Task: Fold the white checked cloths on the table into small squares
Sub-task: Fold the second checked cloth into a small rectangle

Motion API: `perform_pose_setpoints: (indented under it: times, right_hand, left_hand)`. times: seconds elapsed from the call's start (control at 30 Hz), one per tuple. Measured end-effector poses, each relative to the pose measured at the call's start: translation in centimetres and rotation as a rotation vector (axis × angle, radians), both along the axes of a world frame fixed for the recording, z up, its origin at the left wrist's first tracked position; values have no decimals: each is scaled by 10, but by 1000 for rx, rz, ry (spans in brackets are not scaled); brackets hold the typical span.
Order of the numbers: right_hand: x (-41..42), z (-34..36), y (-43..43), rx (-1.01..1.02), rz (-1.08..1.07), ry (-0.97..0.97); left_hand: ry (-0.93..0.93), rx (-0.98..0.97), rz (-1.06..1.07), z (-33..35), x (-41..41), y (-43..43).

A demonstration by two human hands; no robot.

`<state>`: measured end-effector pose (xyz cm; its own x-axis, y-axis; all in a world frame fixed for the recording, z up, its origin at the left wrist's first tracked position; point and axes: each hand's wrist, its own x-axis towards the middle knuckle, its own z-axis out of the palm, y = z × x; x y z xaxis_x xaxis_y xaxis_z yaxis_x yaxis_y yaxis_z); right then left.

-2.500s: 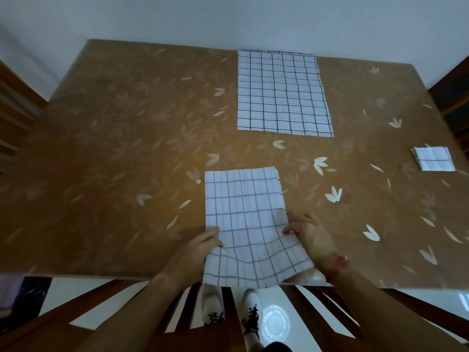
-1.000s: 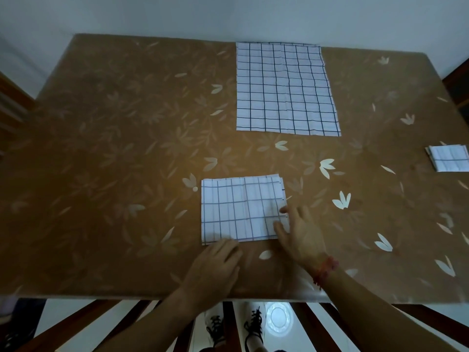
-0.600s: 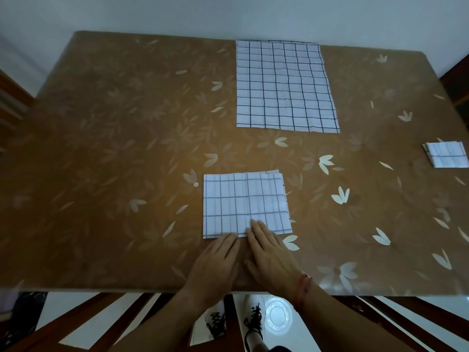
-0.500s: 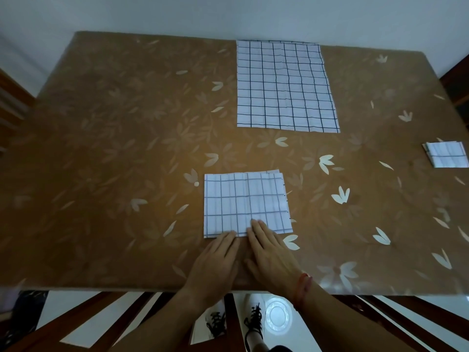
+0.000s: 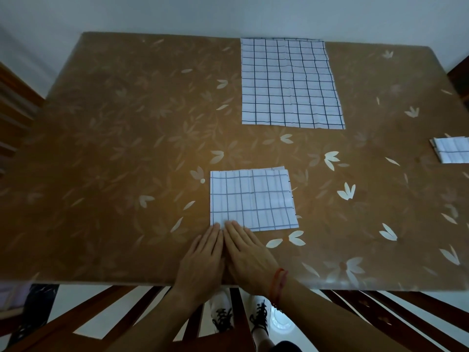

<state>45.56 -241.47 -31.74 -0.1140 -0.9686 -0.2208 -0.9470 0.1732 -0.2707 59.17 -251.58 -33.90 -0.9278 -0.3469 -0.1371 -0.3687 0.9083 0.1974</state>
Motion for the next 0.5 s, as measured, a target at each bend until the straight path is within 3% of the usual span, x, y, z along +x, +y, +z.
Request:
perform_pose_setpoints:
  times: [0.23,0.5]
  right_hand:
    - [2,-7,7,59,-38,14]
    - [-35,-13,48,50,-106,135]
  left_hand:
    - [-106,-6,18,-2,0,3]
    - [-95,-29,17,-3,0,4]
